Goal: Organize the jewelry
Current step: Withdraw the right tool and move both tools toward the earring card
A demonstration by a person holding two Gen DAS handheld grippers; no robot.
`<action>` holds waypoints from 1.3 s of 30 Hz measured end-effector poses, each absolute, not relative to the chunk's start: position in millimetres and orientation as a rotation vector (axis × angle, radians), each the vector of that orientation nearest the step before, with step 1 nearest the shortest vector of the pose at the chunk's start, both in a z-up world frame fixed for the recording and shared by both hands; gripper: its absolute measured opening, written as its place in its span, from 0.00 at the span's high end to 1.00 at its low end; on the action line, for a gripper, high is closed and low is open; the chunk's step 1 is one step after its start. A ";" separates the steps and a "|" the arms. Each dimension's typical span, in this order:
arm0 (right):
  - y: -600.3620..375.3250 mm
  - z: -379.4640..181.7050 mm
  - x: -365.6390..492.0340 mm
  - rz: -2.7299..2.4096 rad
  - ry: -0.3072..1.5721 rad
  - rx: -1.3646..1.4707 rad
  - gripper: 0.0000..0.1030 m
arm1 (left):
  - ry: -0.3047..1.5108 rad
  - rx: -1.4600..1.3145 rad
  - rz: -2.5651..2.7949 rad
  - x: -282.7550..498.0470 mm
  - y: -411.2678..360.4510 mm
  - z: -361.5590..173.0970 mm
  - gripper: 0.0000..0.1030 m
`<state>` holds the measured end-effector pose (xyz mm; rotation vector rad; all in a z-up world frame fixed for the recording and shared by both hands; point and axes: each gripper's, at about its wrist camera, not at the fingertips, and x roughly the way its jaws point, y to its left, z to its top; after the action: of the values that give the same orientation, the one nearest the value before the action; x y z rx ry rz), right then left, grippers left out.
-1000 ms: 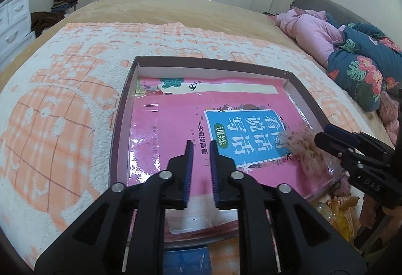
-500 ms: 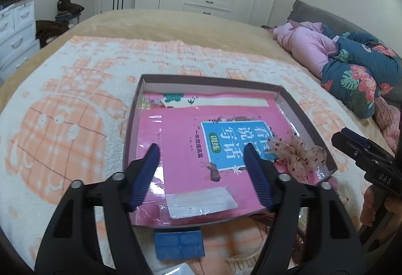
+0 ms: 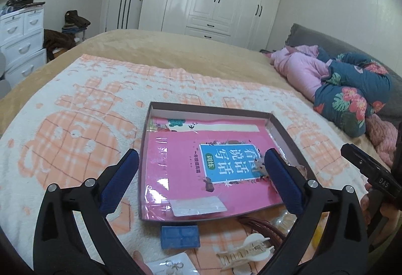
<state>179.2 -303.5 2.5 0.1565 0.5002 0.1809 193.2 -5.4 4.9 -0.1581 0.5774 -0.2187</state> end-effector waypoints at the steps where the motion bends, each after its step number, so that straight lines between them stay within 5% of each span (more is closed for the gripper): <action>1: -304.9 3.9 176.0 0.181 0.492 0.157 0.08 | 0.573 -0.164 -0.216 190.4 -3.4 6.2 0.11; 39: -234.5 -12.3 94.3 0.362 0.516 -0.002 0.08 | 0.565 -0.111 -0.116 113.7 30.6 -5.2 0.11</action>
<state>94.3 -234.5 -12.3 -0.0023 0.5159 0.3617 113.7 30.6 -5.2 -0.1114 0.5645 -0.1158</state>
